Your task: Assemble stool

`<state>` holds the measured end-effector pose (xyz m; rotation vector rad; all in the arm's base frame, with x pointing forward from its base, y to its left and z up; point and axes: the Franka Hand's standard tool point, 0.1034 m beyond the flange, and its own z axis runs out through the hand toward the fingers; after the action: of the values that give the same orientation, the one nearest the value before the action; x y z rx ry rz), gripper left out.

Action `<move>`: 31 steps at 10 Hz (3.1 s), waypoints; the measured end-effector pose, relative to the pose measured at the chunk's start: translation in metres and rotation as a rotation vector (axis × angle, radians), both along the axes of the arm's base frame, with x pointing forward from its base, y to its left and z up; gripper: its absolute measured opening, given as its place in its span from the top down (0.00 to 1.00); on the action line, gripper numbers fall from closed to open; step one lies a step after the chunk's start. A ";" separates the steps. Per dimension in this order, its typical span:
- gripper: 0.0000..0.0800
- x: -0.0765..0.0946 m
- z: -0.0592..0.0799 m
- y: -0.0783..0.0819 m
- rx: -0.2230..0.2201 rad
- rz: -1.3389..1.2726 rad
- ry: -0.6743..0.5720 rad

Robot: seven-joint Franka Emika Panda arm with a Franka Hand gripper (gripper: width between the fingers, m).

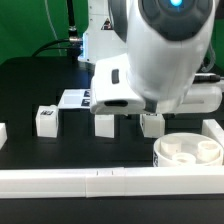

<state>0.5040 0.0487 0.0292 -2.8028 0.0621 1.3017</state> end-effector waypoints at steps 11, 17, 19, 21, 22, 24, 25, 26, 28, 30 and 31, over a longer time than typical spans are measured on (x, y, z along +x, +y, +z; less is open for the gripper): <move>0.59 0.002 -0.017 0.009 0.012 0.022 0.102; 0.59 0.015 0.032 0.022 0.065 0.050 0.102; 0.59 0.023 0.030 0.023 0.065 0.046 0.054; 0.59 0.028 0.030 0.030 0.063 0.049 0.024; 0.59 0.042 0.035 0.033 0.064 0.047 -0.070; 0.59 0.048 0.055 0.034 0.046 0.023 -0.185; 0.59 0.053 0.063 0.035 0.040 0.015 -0.254; 0.59 0.056 0.060 0.036 0.041 0.015 -0.325; 0.59 0.061 0.060 0.036 0.036 0.006 -0.449; 0.59 0.070 0.062 0.040 0.031 0.010 -0.619; 0.59 0.070 0.067 0.040 0.033 0.015 -0.634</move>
Offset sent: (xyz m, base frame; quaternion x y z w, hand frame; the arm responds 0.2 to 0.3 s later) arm -0.0018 0.0012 -0.0018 0.0009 0.0080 0.0047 1.0000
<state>0.5736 0.0889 0.0963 -3.0362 -0.0071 0.3604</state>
